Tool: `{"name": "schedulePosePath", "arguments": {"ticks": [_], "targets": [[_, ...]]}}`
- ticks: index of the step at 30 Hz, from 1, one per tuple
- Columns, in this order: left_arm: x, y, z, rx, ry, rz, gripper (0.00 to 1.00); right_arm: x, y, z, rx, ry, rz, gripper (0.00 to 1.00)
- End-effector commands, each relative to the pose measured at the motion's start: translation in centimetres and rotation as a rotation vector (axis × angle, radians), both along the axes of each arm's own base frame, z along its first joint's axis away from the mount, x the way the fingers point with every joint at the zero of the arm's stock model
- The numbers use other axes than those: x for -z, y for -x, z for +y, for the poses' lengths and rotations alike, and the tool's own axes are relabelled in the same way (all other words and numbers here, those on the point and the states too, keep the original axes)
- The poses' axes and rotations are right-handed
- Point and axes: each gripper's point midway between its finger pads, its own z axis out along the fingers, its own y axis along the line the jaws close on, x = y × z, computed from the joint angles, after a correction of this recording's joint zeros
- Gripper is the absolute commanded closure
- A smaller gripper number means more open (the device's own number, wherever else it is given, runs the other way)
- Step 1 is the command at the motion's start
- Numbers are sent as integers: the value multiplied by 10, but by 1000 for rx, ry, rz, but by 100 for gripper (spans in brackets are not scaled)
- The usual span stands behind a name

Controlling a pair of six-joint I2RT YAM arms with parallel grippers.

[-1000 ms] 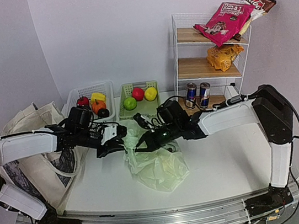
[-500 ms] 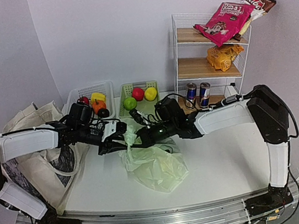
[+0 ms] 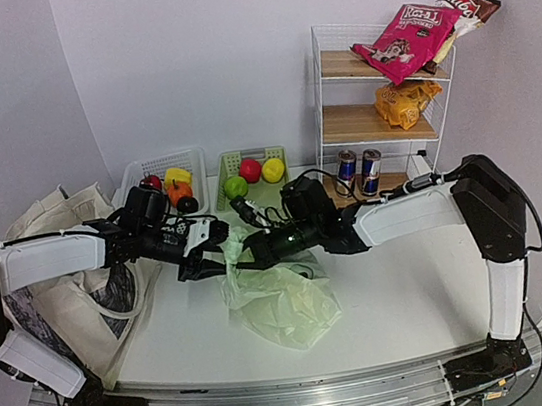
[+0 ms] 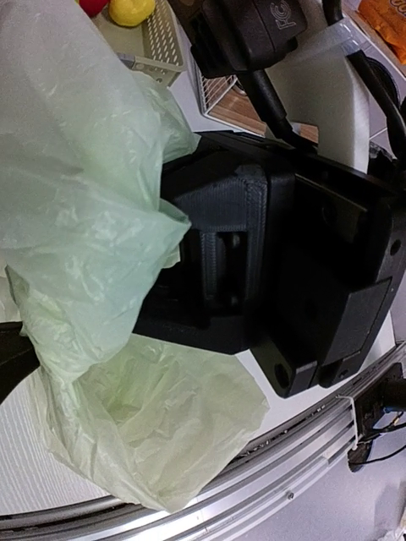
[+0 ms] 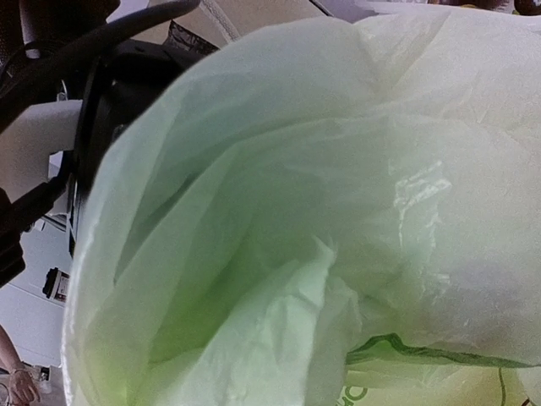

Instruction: Place the mixed food into the grocery bags and tie them

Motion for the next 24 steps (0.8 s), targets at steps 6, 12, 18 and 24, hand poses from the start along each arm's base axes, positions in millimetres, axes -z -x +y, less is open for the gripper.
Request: {"name": "schedulePosePath", "arguments": {"ticks": [6, 12, 18, 24], "targets": [[-25, -6, -8, 13, 57, -39, 92, -59, -6, 17, 18, -182, -186, 96], [-27, -10, -4, -27, 40, -44, 100, -54, -12, 2, 97, -150, -231, 78], [-27, -17, 3, -90, 25, -58, 100, -23, -13, -49, 200, 56, -232, 62], [-31, -15, 5, -105, 43, -31, 100, -26, -2, -88, 222, 220, -273, 49]]}}
